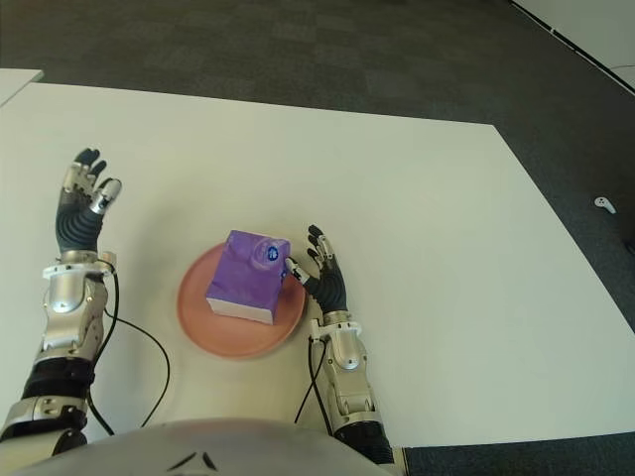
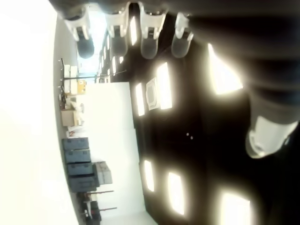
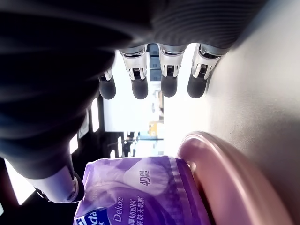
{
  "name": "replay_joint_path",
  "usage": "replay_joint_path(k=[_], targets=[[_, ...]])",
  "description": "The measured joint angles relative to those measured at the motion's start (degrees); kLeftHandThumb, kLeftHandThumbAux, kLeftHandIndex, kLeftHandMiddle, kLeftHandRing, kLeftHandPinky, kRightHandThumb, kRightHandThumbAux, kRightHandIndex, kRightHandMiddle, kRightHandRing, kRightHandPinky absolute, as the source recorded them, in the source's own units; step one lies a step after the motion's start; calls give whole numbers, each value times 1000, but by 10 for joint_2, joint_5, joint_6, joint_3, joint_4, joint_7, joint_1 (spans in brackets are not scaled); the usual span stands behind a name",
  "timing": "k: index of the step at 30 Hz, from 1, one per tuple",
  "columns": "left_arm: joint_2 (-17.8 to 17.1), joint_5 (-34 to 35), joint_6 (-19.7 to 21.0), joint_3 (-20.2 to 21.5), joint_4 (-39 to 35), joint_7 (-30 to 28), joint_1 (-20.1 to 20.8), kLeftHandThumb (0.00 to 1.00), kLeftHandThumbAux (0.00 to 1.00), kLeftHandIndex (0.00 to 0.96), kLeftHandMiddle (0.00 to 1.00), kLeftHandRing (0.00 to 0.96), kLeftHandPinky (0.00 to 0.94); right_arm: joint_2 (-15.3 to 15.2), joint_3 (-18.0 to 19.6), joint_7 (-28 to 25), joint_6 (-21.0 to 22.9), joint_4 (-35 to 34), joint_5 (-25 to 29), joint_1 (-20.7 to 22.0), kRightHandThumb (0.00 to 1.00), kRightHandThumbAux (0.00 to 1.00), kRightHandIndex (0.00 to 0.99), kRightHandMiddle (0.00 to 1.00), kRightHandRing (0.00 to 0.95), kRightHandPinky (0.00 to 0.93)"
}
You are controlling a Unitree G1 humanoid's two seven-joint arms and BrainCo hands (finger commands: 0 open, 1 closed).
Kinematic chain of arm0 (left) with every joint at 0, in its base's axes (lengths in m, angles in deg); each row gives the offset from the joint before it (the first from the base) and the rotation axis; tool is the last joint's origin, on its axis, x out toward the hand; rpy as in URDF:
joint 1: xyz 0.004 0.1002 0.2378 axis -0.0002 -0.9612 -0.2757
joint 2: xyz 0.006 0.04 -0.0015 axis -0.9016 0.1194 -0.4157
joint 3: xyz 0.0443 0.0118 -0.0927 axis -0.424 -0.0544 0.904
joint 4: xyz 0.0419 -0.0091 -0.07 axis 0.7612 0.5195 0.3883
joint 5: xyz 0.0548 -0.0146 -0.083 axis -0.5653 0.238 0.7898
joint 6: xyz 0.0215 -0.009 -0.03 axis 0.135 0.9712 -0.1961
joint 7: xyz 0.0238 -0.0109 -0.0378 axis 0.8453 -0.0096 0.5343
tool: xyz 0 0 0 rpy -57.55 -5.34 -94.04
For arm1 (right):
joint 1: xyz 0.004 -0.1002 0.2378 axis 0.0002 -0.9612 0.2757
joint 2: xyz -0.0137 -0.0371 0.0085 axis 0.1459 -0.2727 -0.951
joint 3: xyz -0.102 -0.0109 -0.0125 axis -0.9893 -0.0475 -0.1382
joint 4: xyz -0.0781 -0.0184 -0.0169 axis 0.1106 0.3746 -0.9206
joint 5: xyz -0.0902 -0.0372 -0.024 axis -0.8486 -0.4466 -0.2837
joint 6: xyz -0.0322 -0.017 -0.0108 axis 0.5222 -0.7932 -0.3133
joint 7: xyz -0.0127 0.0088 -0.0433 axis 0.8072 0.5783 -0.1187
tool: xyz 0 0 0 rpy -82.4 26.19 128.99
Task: Put the tissue paper into the plate.
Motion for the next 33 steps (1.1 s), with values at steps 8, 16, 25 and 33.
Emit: replay_joint_path(k=[8, 16, 25, 33], targets=[[27, -46, -35, -34, 23, 1, -40, 0, 533, 0, 0, 0, 0, -2, 1, 0, 0, -1, 0, -3, 2, 710, 0, 13, 0, 0], [38, -71, -65, -56, 49, 1, -53, 0, 504, 0, 0, 0, 0, -3, 1, 0, 1, -3, 0, -3, 1, 712, 0, 12, 0, 0], [15, -92, -100, -87, 82, -29, -49, 0, 453, 0, 0, 0, 0, -2, -1, 1, 16, -10, -1, -5, 0, 709, 0, 10, 0, 0], [-6, -96, -105, -105, 116, -39, -32, 0, 499, 0, 0, 0, 0, 1, -3, 3, 18, -11, -1, -6, 1, 709, 0, 14, 0, 0]])
